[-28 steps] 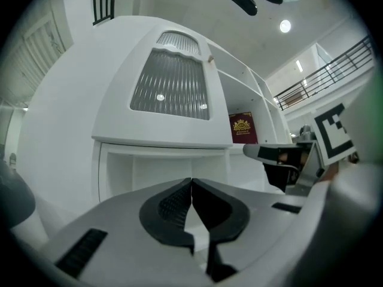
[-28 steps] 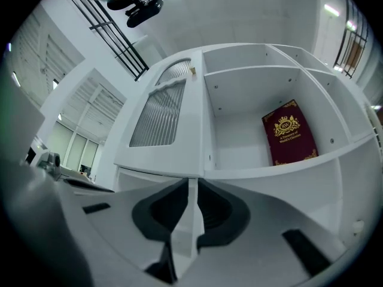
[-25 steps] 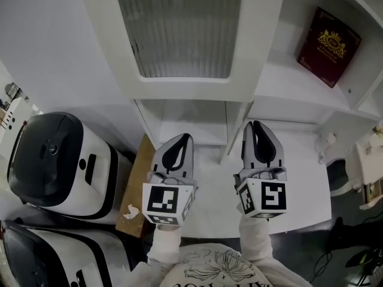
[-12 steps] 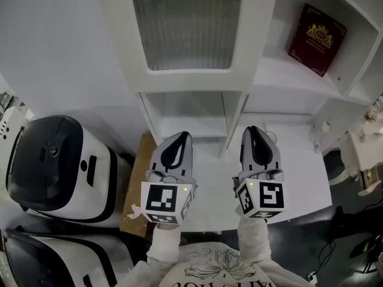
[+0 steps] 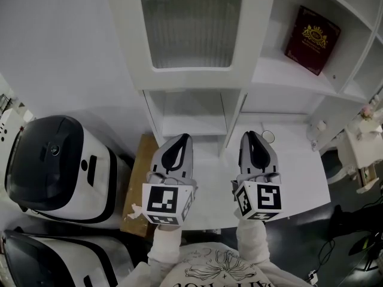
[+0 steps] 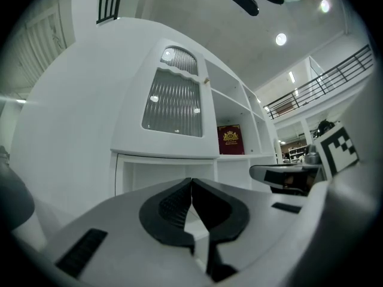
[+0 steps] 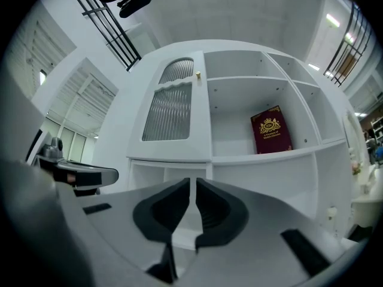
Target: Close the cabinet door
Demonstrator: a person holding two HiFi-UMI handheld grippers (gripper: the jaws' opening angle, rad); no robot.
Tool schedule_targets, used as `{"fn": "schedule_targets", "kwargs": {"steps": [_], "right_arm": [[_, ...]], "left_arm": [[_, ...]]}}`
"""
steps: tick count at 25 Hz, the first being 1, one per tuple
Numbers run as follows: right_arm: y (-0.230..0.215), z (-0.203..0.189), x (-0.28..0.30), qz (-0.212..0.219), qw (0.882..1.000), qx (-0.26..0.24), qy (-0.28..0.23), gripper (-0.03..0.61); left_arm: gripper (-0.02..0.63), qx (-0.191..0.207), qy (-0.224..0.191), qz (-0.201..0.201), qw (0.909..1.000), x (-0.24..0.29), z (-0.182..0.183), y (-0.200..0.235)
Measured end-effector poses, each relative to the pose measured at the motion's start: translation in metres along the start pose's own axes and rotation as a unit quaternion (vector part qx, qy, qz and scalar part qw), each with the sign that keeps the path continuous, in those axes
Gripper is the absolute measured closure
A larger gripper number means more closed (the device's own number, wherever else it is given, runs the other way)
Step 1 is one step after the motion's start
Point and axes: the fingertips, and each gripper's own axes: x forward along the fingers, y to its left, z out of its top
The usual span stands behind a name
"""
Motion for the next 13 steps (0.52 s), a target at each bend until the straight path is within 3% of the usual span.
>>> {"fn": "schedule_targets", "kwargs": {"steps": [13], "right_arm": [[0.01,0.004,-0.013,0.001,1.0,0.001,-0.005,0.546]], "left_arm": [[0.609,-0.005,0.003,0.004,1.0,-0.015,-0.001,0.0]]}}
